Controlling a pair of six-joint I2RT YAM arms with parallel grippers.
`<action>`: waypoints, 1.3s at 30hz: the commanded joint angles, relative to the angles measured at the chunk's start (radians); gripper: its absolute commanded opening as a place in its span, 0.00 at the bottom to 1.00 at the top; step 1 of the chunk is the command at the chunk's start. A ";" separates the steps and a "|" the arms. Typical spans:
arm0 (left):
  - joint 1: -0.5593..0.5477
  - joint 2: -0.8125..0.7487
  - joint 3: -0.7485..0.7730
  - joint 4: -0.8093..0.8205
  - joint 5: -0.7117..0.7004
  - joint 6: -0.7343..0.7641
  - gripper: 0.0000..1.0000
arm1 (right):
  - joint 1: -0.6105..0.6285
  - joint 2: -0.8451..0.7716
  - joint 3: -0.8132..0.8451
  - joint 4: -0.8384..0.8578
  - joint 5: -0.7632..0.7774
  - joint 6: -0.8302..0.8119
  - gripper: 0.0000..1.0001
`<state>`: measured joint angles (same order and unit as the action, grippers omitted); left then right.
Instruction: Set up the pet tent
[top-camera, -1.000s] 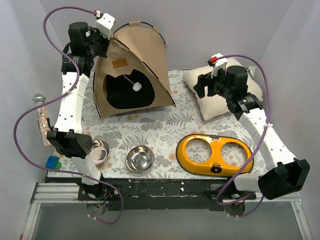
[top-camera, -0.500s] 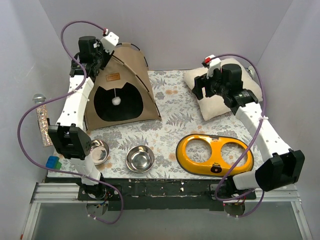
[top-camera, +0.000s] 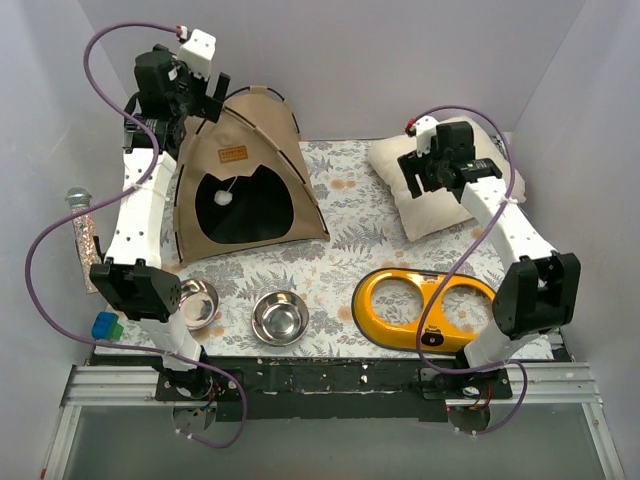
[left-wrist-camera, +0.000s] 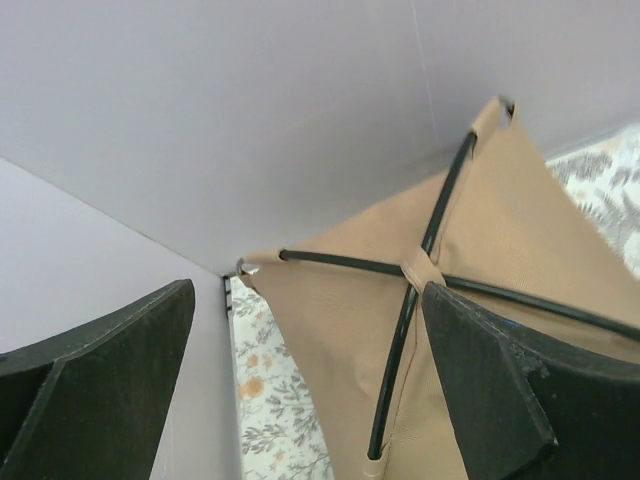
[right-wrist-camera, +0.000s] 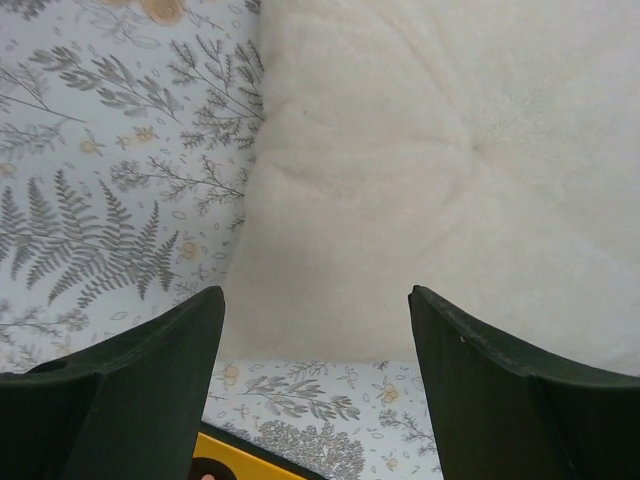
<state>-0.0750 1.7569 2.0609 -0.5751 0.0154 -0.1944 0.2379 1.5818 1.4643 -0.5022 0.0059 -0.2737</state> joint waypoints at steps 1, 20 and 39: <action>0.020 -0.074 0.091 -0.023 -0.035 -0.167 0.98 | 0.011 0.095 0.045 0.056 0.061 -0.140 0.82; -0.267 -0.180 -0.352 0.168 0.873 -0.600 0.88 | -0.019 0.176 -0.065 0.144 -0.411 0.328 0.01; -0.509 0.358 -0.113 0.207 0.200 -1.056 0.98 | -0.391 0.322 0.403 -0.156 -0.251 0.110 0.76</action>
<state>-0.5129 2.0914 1.8416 -0.3336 0.4648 -1.1927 -0.1192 1.8526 1.8751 -0.5079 -0.3504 0.0006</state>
